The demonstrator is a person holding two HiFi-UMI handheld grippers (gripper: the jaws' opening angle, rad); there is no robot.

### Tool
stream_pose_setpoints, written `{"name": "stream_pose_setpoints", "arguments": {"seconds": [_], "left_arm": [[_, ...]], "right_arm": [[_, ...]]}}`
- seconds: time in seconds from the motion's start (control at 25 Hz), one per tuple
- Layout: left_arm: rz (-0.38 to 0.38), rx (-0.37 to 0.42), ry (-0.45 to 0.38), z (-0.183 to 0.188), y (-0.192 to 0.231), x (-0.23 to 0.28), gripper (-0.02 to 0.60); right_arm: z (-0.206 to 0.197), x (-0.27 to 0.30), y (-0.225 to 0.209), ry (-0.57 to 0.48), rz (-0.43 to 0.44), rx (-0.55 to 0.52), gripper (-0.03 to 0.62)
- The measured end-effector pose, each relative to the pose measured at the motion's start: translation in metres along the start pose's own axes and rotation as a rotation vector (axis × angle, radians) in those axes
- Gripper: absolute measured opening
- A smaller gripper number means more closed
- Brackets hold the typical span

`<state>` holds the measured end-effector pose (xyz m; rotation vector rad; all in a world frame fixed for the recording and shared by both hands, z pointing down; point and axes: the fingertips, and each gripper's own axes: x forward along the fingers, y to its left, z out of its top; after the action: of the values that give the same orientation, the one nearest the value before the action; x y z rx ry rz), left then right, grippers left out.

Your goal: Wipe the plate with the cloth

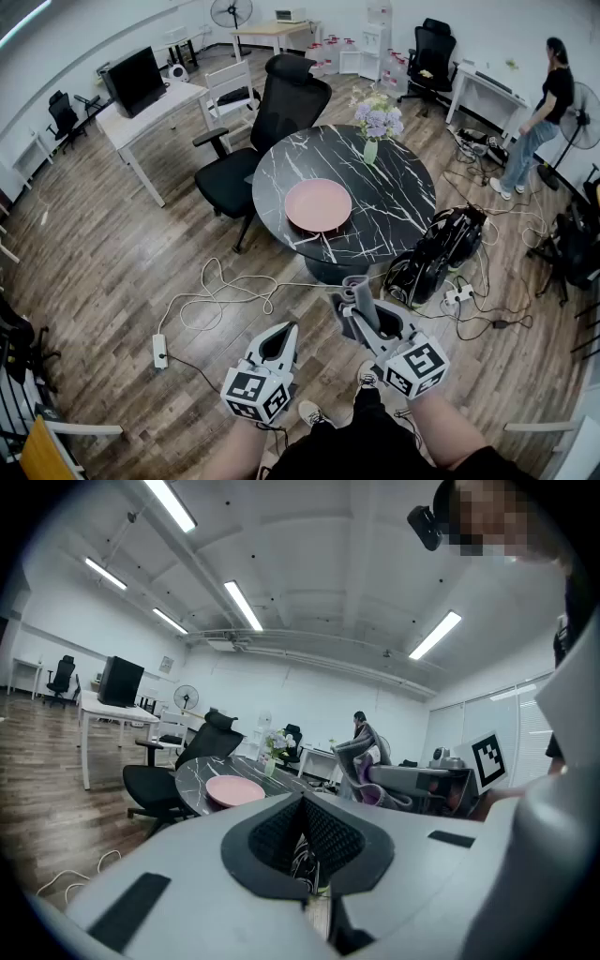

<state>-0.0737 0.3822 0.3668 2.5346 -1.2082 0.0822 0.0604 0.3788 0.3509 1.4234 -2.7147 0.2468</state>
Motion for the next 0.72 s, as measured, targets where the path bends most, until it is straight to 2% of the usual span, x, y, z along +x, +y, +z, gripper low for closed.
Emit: {"name": "stream_pose_setpoints", "arguments": {"seconds": [0.72], "left_arm": [[-0.018, -0.024, -0.016, 0.008, 0.023, -0.026, 0.017]], "right_arm": [[0.005, 0.016, 0.026, -0.013, -0.013, 0.026, 0.109]]}}
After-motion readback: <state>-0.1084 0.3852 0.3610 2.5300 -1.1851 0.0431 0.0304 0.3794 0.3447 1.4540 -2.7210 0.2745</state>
